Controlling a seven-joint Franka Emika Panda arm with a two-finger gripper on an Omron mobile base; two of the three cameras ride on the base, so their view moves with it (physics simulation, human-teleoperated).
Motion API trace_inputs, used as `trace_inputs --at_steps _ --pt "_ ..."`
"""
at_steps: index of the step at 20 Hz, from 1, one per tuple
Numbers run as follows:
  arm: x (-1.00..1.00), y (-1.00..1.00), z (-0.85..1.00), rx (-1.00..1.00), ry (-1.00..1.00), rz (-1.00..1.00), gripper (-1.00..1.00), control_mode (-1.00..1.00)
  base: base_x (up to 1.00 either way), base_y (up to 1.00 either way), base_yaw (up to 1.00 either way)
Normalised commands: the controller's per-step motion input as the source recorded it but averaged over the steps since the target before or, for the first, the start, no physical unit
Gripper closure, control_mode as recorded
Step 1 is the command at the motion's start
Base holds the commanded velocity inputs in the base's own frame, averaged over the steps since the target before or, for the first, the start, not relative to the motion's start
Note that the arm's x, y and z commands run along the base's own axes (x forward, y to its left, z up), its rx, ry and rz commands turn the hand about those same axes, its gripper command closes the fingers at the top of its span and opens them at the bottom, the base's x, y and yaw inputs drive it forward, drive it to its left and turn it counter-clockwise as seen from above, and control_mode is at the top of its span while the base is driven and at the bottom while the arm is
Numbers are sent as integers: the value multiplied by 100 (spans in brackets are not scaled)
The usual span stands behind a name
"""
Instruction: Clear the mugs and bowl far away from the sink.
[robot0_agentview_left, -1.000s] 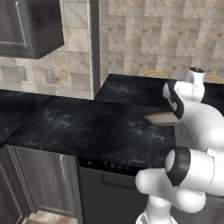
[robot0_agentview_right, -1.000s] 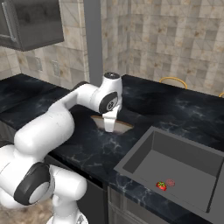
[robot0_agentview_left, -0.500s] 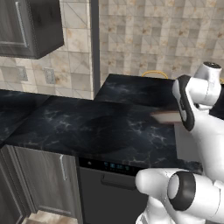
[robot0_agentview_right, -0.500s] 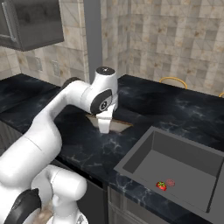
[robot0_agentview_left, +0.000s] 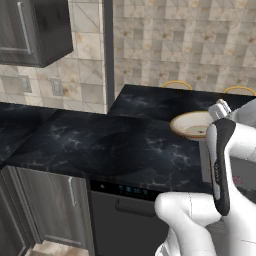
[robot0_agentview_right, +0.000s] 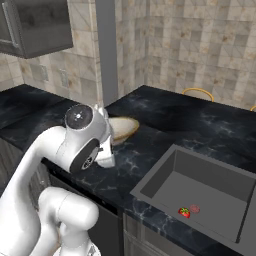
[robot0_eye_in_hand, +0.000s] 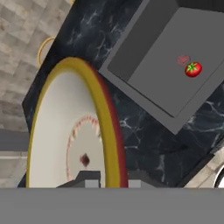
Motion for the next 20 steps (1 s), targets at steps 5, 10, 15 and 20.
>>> trace_inputs --at_steps 5,10,15,20 --pt "-53 4 29 7 -17 0 100 -100 0 0 0" --pt "-57 0 37 15 0 0 100 -100 0 0 0" --pt "-60 0 34 8 -3 0 100 -100 0 0 0" --pt "-43 11 6 0 -14 0 100 -100 0 0 0"
